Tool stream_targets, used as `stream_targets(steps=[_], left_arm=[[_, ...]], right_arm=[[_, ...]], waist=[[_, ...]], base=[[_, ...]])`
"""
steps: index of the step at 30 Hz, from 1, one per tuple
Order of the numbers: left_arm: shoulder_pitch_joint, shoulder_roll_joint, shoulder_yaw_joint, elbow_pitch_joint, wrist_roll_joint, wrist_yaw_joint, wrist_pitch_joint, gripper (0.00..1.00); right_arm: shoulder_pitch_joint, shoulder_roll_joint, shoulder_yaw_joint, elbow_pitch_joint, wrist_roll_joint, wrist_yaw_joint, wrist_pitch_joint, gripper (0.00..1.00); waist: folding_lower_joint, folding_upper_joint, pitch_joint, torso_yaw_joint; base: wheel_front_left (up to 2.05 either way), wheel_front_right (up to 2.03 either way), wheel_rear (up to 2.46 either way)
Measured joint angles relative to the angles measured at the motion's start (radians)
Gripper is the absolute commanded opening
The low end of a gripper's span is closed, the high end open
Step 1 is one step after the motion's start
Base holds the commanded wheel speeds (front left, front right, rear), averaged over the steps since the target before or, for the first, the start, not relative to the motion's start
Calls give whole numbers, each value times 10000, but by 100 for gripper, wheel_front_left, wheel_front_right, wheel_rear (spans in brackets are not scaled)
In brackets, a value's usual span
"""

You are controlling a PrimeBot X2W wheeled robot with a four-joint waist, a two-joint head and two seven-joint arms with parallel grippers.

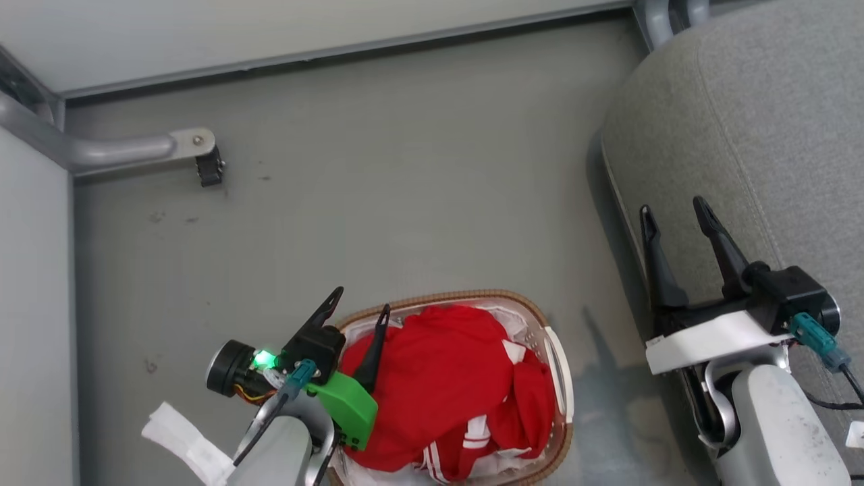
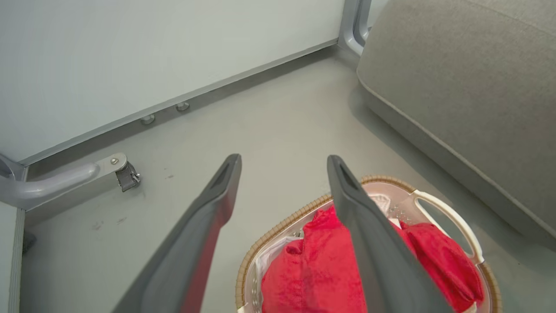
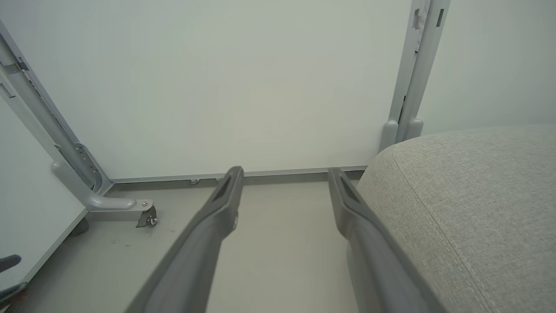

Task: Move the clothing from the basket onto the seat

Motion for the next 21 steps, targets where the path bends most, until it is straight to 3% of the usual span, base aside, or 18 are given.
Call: stream_targets(steps=[5, 21], left_arm=[[-916, 59, -341, 1547, 142, -52, 4, 100], [-2951, 483, -859, 4452, -286, -98, 0, 100]], right_arm=[[-373, -6, 31, -146, 12, 0, 0, 100], [-1023, -8, 184, -280, 711, 0, 0, 100]], waist=[[0, 0, 1010, -282], [1, 0, 3718, -1068]], base=[[0, 0, 0], [0, 0, 0]])
